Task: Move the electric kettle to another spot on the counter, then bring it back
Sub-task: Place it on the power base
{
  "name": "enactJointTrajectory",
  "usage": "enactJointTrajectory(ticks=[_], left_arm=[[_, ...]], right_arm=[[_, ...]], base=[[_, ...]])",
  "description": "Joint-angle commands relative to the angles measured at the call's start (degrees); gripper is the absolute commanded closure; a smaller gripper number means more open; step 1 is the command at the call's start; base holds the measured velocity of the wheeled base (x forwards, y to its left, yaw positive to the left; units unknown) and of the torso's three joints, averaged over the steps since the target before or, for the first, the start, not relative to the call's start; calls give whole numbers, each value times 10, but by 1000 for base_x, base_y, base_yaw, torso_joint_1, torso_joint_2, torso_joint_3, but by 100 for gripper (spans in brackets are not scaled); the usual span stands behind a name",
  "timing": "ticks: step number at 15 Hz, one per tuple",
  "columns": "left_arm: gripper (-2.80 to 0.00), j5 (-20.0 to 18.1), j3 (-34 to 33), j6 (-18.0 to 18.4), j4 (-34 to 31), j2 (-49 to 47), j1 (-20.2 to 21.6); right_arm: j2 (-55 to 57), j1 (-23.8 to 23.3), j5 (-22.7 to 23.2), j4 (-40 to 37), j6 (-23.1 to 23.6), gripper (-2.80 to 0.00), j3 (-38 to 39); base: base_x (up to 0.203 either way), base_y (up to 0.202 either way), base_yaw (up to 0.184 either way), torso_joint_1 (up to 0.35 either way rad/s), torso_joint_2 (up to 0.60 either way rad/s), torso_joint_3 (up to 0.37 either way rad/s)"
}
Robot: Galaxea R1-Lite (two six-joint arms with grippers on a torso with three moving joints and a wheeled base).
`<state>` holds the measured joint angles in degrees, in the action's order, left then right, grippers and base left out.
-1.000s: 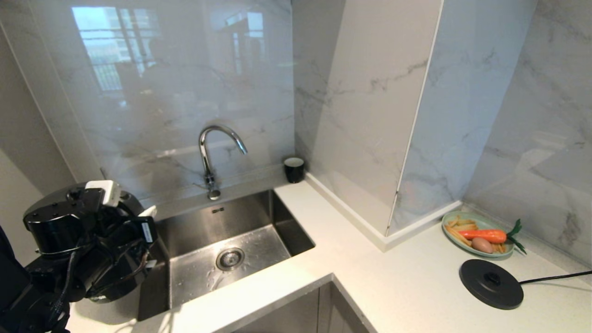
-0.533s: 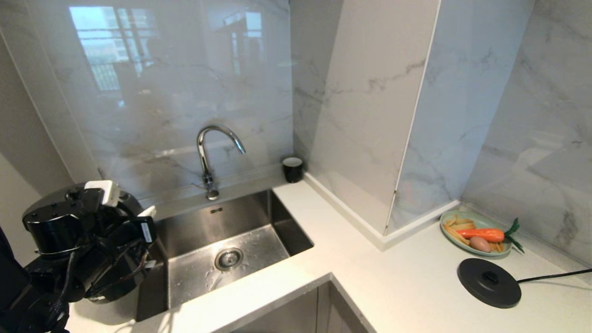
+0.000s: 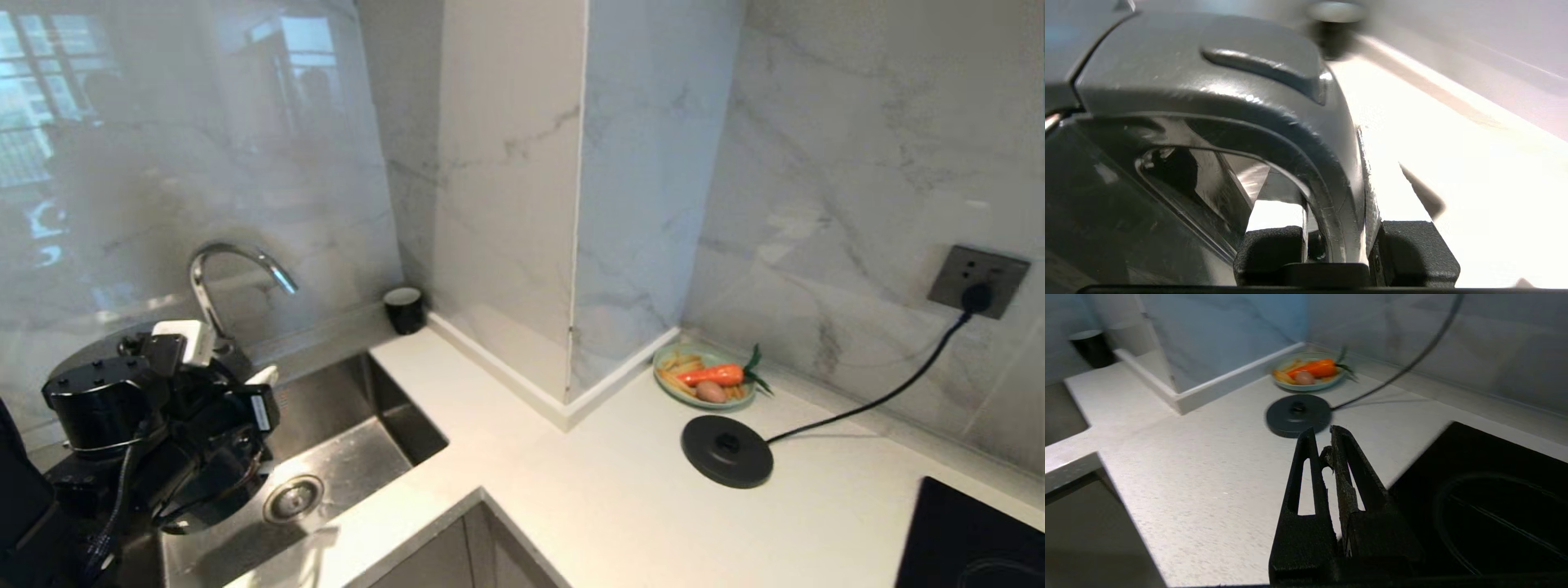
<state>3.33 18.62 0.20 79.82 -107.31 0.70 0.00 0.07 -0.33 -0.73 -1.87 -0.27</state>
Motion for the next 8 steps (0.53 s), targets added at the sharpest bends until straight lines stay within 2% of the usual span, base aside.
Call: enactJointTrajectory(ticks=[1, 8], left_arm=[[0, 0, -19, -1, 6, 8, -6], [0, 1, -99, -20, 8, 66, -52]], right_arm=[[0, 0, 0, 0, 0, 0, 0], [1, 0, 0, 0, 0, 0, 0]], base=[[2, 9, -162, -6, 6, 8], [1, 8, -162, 1, 5, 4]])
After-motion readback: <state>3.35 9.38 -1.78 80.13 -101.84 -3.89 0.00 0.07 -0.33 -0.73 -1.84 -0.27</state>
